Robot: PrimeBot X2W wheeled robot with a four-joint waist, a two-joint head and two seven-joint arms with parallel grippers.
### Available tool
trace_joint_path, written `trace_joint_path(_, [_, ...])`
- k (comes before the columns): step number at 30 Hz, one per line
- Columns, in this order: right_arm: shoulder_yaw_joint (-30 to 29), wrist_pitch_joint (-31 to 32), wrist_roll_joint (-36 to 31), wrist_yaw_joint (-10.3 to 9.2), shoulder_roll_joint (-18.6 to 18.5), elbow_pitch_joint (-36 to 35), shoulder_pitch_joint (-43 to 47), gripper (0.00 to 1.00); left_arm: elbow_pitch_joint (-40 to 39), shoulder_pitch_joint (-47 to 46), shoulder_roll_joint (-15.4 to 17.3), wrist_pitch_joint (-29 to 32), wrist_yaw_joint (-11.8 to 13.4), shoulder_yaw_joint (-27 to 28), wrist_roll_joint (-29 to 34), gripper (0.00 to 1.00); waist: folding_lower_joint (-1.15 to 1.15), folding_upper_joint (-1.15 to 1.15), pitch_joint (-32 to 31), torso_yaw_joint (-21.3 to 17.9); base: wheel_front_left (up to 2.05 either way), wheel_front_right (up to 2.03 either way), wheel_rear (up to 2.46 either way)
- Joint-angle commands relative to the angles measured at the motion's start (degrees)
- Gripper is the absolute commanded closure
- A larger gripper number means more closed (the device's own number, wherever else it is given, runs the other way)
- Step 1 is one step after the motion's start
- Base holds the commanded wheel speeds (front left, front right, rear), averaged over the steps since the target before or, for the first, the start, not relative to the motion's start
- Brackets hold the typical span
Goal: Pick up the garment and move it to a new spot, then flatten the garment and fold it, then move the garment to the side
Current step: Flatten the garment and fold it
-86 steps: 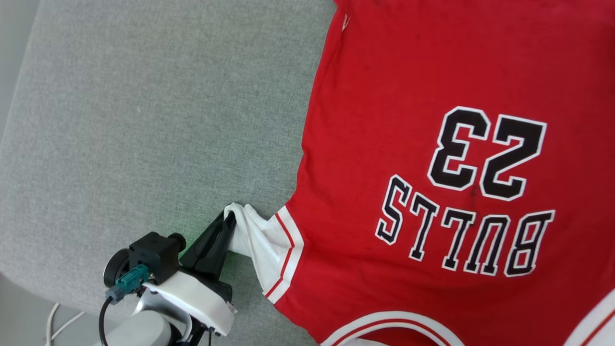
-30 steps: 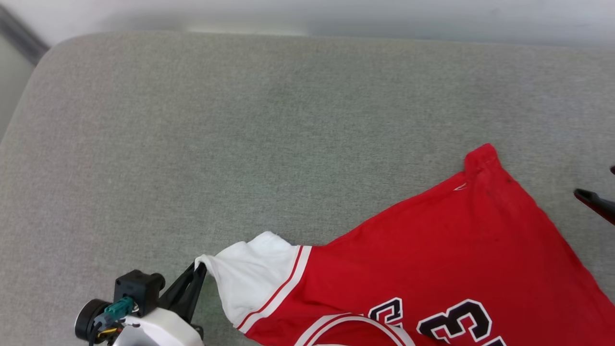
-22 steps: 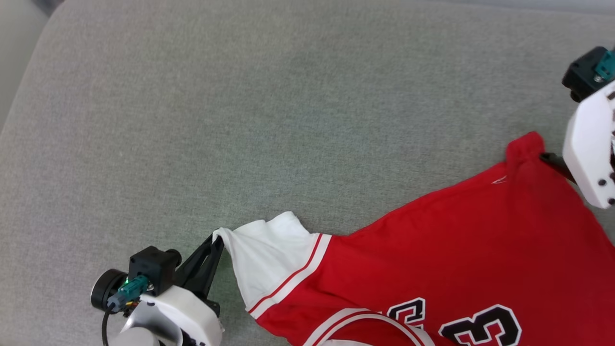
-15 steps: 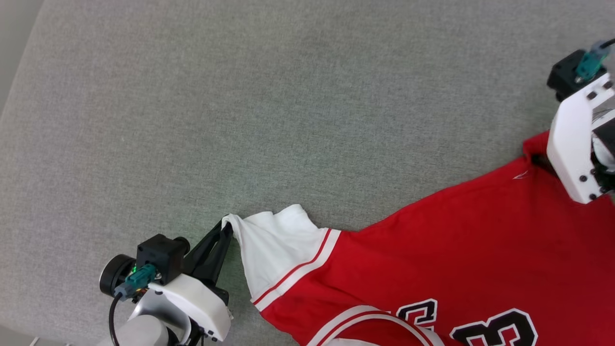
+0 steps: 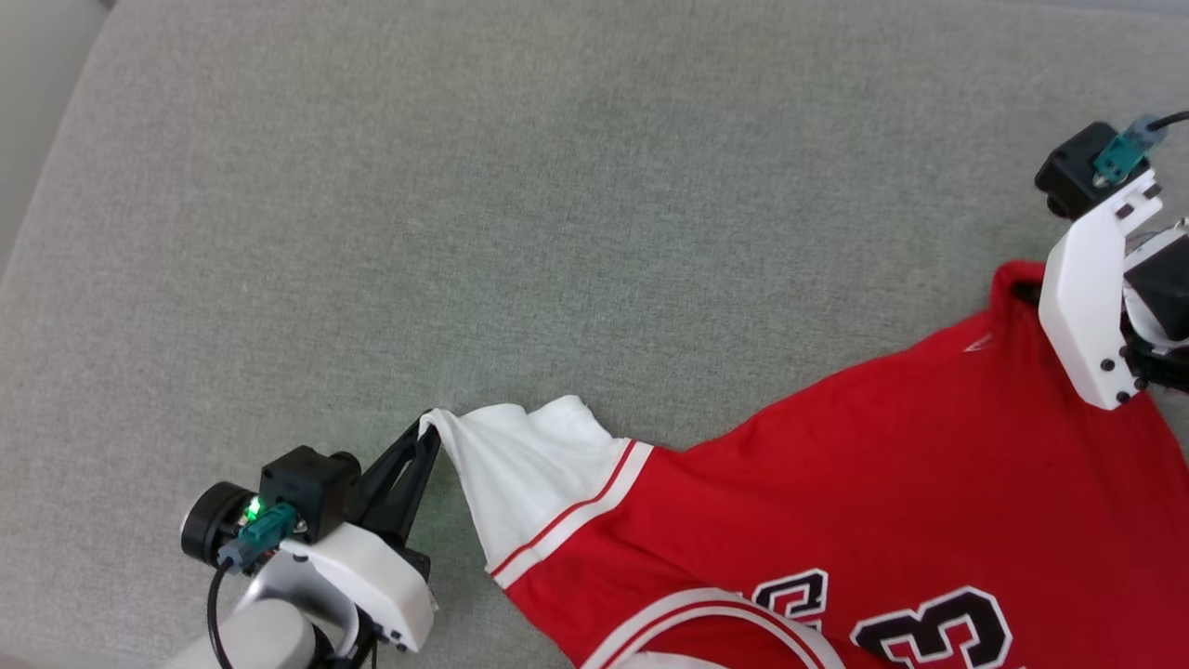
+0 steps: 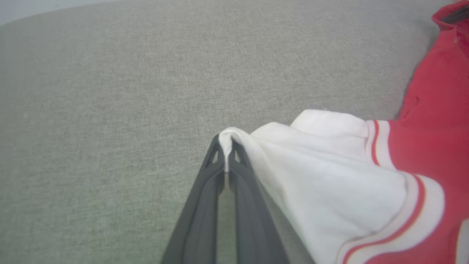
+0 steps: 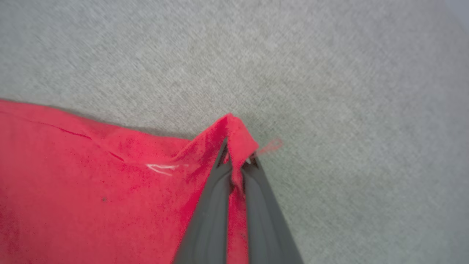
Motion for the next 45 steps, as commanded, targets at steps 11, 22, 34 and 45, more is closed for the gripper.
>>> trace_joint_path(11, [-1.8,-12.0,4.3,-0.04,-3.6,-4.7,-2.7,1.00,-1.4,-10.3,3.8,2.8,-2.4,1.8,3.1,1.00,-0.01,0.00,-8.7,-5.1,0.00,0.00,0.00])
trace_joint_path(22, [-11.9,-21.0,-1.3,-0.04,0.2,-4.8,-9.3,1.00,-2.3,-32.4,3.2,8.9,-6.4,5.6,6.6,1.00,-0.01,0.00,-6.5,-8.5,0.00,0.00,0.00])
trace_joint_path(34, [-17.6,-22.7,-12.8,-0.04,8.2,1.8,-29.8,1.00,9.2,-62.5,-3.0,11.4,-12.6,9.8,9.1,1.00,-0.01,0.00,2.6,-10.5,0.00,0.00,0.00])
trace_joint_path(45, [-13.9,-25.5,-17.7,-0.04,11.5,11.3,-47.6,1.00,21.9,-82.5,-7.8,10.0,-17.0,10.6,11.3,1.00,-0.01,0.00,8.1,-10.7,0.00,0.00,0.00])
